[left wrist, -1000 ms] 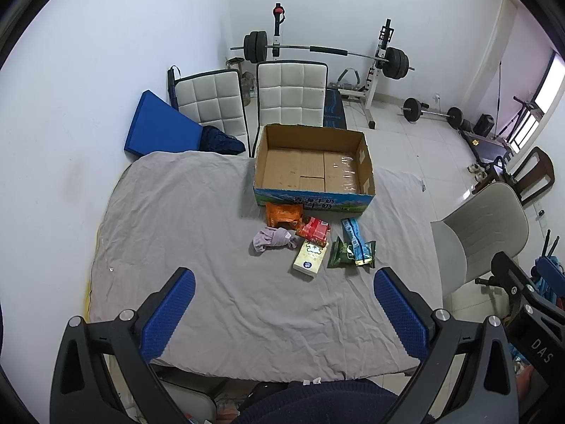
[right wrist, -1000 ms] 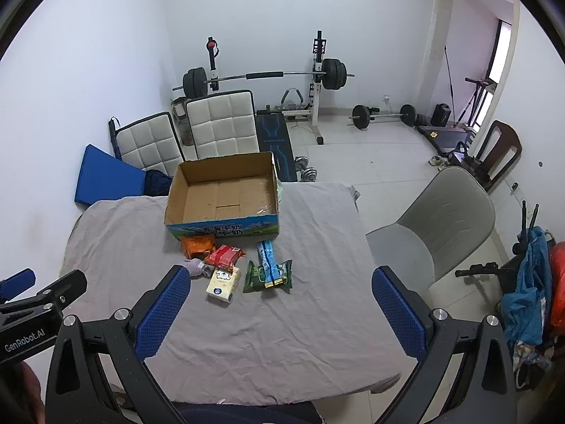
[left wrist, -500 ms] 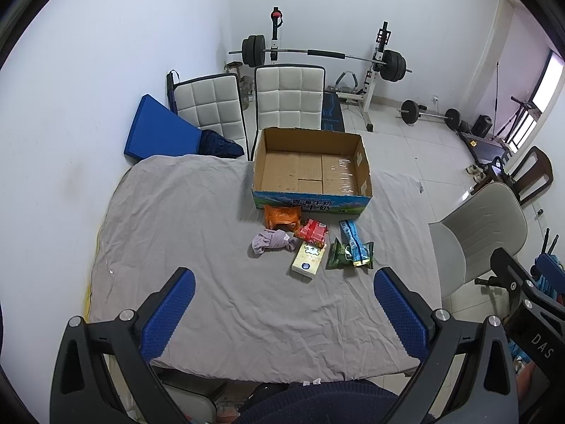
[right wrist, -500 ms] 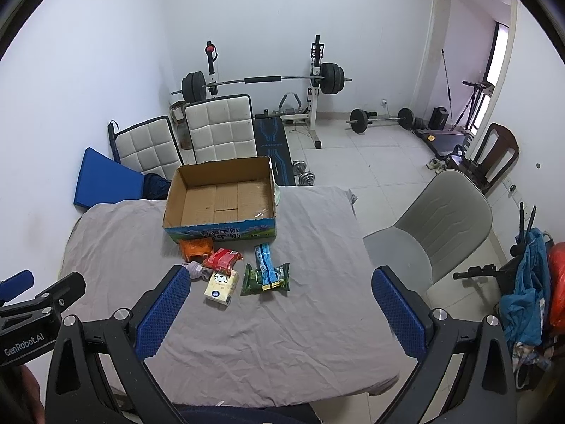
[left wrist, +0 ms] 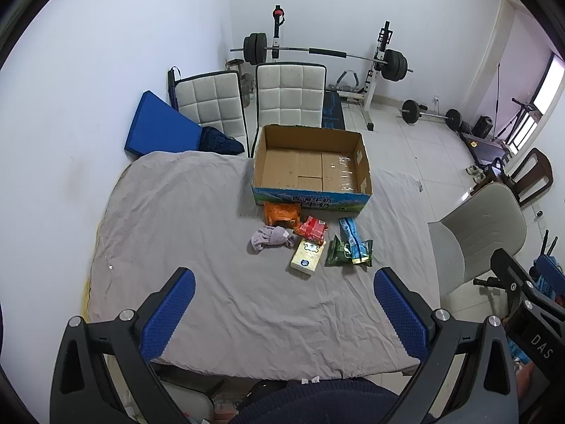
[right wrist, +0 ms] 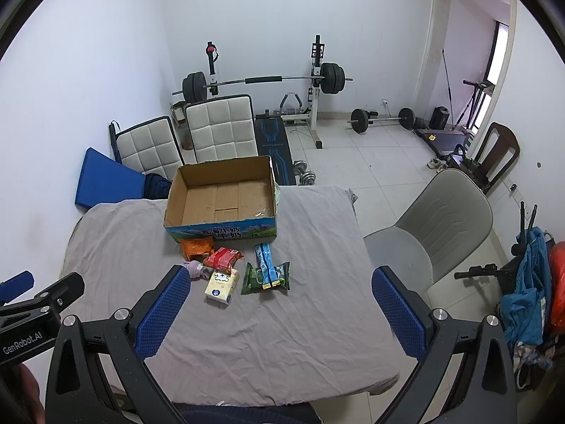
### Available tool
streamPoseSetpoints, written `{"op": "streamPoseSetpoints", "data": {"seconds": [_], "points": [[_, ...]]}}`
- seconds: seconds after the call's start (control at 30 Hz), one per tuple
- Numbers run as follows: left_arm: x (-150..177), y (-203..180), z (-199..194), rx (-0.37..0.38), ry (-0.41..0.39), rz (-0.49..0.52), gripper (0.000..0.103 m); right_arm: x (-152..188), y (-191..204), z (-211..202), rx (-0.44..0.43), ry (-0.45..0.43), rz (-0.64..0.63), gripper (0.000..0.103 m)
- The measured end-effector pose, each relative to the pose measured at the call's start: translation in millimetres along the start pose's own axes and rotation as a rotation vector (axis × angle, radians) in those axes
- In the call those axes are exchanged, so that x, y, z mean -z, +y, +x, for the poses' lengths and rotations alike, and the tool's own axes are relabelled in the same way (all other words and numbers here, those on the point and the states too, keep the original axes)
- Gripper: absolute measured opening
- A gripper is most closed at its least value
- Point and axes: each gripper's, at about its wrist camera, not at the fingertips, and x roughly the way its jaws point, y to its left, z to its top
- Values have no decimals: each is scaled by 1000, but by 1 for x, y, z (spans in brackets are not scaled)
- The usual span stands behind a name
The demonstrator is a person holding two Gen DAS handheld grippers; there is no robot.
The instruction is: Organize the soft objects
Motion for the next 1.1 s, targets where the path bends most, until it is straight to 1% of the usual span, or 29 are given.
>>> {"op": "streamPoseSetpoints", "data": {"seconds": [0.63, 0.73, 0.8, 0.87, 0.97, 1.07, 1.1], "points": [[2, -3, 4, 2, 16, -5, 103, 2, -5, -1, -8, 18, -7, 103], [2, -3, 8, -1, 19, -6, 103, 1, -7, 10, -15, 27, -4, 103], [0, -3, 16, -7, 14, -4, 103, -2, -11, 21, -26, 45, 6, 103], [-5, -5, 31, -20, 18, -1, 103, -6, -17, 40, -40, 75, 24, 103], [-14, -7, 61, -38, 31, 7, 103, -10, -26, 83, -60, 143, 44, 103], [-24, -11, 105, -21, 87, 15, 103, -7, -34, 141, -77, 222, 48, 103], [-27, -11, 116, -11, 96, 16, 103, -4, -37, 169, -79, 258, 51, 103]]}}
